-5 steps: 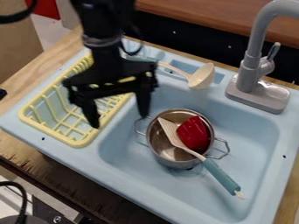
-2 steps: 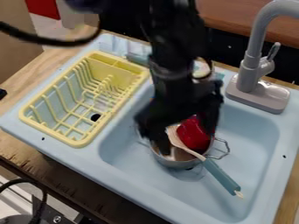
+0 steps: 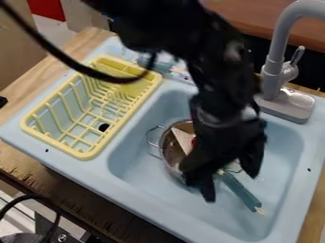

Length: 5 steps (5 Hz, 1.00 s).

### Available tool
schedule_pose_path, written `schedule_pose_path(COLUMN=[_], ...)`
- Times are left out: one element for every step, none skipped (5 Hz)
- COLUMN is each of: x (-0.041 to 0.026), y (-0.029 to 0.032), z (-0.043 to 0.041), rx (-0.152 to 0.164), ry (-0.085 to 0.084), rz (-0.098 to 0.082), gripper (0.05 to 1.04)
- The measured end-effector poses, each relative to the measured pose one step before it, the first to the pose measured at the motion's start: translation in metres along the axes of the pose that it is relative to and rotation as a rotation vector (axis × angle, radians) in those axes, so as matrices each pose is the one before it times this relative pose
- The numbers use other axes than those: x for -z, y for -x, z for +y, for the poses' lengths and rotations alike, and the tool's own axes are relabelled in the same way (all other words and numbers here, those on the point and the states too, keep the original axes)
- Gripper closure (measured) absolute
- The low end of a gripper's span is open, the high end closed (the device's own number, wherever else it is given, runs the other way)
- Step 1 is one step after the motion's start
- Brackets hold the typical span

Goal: Put the blue spatula in the drying rack

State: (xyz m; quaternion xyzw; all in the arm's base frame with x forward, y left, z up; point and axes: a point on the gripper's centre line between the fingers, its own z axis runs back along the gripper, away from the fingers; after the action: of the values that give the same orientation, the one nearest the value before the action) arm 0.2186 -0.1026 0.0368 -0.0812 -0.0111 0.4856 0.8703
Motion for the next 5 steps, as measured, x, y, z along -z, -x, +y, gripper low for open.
schedule_pose_path(x=[0.01733, 0.00911, 0.00295, -0.00626, -0.00142], y=[0.01098, 0.00764, -0.00148, -0.00619, -0.00297], z=[0.00076, -0.00478, 0.00073, 0.00044, 0.00071], rx=[-0.0031, -0.0089, -0.0224, -0.0094, 0.0098], ry=[-0.0481, 0.021, 0.0312, 0.0102, -0.0036], rz=[-0.0166, -0.0121, 0.0184, 0.0138, -0.0195], gripper=[0.084, 0.113, 0.373, 0.668, 0.844])
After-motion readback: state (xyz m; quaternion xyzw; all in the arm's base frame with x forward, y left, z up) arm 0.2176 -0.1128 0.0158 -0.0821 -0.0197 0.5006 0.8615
